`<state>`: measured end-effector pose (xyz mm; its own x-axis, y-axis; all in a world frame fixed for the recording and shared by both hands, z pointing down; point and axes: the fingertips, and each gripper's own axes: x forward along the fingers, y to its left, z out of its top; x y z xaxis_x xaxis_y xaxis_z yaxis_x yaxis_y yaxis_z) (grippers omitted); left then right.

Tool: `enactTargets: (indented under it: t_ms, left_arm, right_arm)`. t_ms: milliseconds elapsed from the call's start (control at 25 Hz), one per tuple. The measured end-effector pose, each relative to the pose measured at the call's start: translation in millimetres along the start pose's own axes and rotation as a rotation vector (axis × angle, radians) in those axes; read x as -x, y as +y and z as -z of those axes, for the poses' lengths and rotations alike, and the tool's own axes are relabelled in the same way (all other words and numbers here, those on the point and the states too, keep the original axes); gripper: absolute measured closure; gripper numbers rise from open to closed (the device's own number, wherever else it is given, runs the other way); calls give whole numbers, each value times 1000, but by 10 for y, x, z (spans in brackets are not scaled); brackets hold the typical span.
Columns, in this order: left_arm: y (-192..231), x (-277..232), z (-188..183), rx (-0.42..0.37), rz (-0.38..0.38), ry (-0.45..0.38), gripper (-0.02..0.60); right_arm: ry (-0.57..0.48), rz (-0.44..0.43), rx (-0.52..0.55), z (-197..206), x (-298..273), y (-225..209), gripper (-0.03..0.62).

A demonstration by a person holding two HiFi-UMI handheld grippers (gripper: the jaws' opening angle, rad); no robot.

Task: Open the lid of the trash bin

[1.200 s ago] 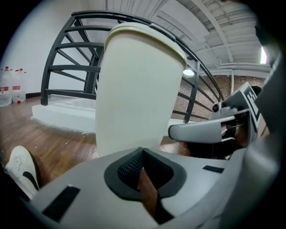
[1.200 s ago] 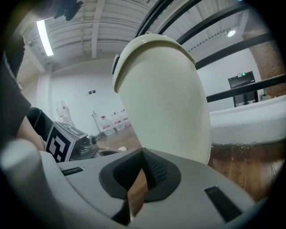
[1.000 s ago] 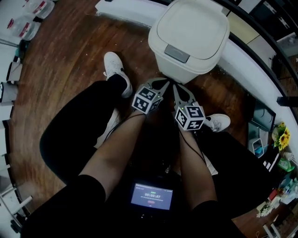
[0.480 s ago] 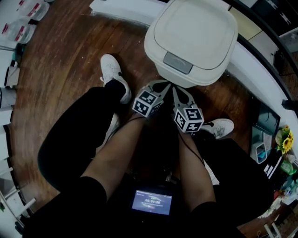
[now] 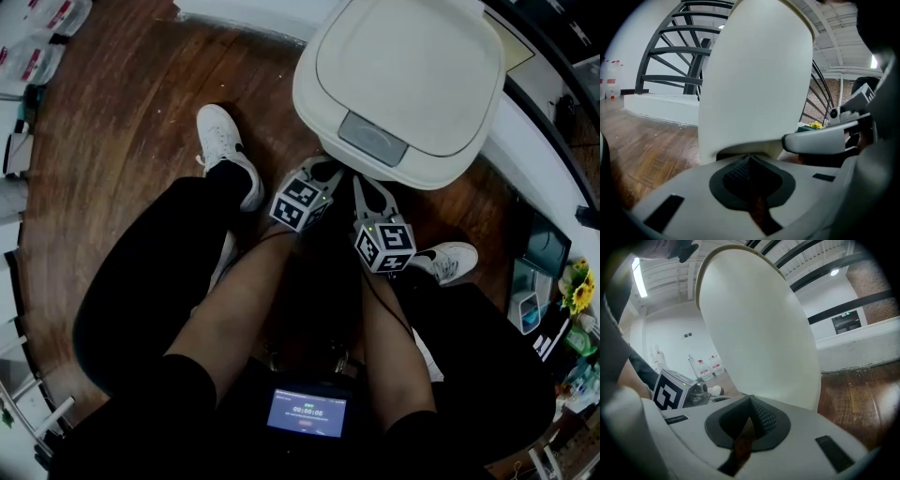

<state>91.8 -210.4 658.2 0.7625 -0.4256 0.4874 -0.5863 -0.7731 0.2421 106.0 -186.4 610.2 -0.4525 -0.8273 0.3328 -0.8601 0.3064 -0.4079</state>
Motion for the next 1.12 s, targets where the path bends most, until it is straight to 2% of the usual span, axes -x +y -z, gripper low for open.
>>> enactTargets:
  t_ms: [160,520,1120]
  left_arm:
    - [77,-92,103,-11,6,31,560]
    - [164,-221,226,12,7,38,560]
    - [209,-265,301,-13,-48,111,558]
  right_arm:
    - [5,-1,-3,51,-57,-15,595]
    - [24,8,-18,143,-98,-60,595]
    - [32,26,-21,165,-131,-66,595]
